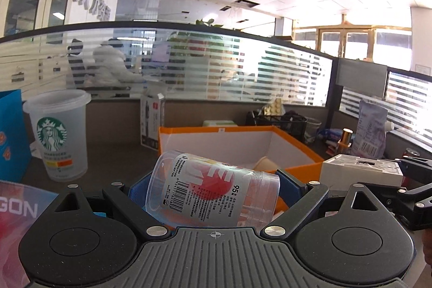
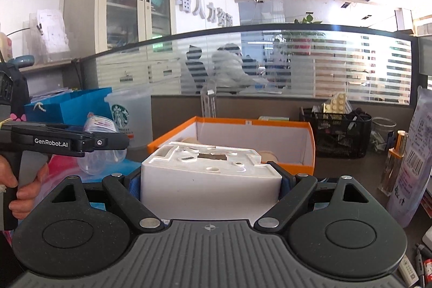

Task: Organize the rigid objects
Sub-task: 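Carry the bottle and socket plate over the orange box and release them inside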

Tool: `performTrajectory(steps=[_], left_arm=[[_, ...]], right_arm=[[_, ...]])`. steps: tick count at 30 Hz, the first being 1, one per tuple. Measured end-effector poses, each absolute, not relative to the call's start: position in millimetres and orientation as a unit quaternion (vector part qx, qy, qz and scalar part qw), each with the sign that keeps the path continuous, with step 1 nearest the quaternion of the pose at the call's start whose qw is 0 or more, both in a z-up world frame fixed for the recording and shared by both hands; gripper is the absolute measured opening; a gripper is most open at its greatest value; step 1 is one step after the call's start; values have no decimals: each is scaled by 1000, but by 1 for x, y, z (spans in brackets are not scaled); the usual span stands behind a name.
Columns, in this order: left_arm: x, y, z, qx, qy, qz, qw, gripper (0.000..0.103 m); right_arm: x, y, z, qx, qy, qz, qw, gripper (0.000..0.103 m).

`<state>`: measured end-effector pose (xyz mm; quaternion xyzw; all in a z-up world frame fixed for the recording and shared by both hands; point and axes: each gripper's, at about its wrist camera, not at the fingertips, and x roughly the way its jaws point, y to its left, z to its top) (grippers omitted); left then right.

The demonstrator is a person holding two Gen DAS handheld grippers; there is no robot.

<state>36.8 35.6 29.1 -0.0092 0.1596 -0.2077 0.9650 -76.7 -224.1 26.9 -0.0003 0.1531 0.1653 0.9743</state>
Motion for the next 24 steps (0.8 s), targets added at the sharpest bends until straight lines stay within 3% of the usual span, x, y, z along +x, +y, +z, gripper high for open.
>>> performTrajectory(steps=[24], left_arm=[[87, 11, 65, -10, 125, -203, 971, 94]], right_arm=[[-29, -244, 49, 17, 127, 148, 981, 86]])
